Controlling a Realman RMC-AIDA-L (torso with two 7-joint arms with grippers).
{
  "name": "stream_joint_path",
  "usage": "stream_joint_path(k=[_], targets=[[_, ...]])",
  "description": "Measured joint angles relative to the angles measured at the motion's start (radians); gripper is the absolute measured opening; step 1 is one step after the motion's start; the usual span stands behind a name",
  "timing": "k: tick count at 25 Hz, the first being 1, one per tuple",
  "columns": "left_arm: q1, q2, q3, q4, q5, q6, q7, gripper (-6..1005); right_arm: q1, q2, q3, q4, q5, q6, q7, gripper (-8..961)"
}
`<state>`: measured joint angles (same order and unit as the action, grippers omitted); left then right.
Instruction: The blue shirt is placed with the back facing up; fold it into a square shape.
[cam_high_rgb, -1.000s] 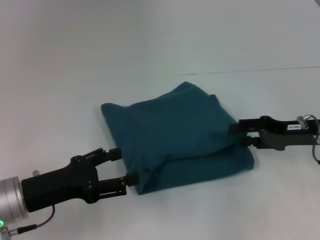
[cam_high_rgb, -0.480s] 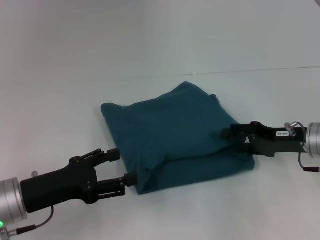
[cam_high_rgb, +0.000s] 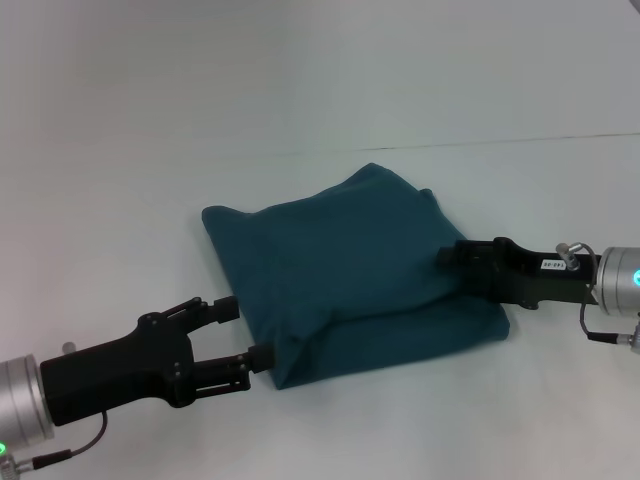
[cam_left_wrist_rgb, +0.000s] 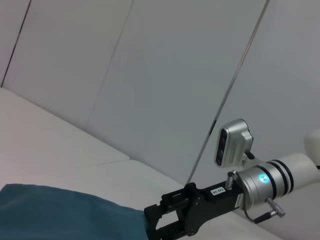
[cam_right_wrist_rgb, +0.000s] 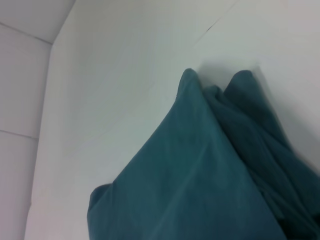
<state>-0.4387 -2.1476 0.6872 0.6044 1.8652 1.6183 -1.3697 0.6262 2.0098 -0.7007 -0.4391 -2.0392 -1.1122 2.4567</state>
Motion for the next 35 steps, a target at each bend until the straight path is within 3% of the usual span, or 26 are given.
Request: stream_joint_path(k=[23,35], targets=[[-0.003,0.003,-0.002,0.0,0.0,0.004,0.008,948,-0.048,0.036,0.092,0.002,0.068,-0.008,-0.046,689],[-0.003,0.007,-0.003,0.0,0.0,0.004,0.008,948,-0.051,0.038,0.107,0.034,0.082,0.03,-0.043,688]])
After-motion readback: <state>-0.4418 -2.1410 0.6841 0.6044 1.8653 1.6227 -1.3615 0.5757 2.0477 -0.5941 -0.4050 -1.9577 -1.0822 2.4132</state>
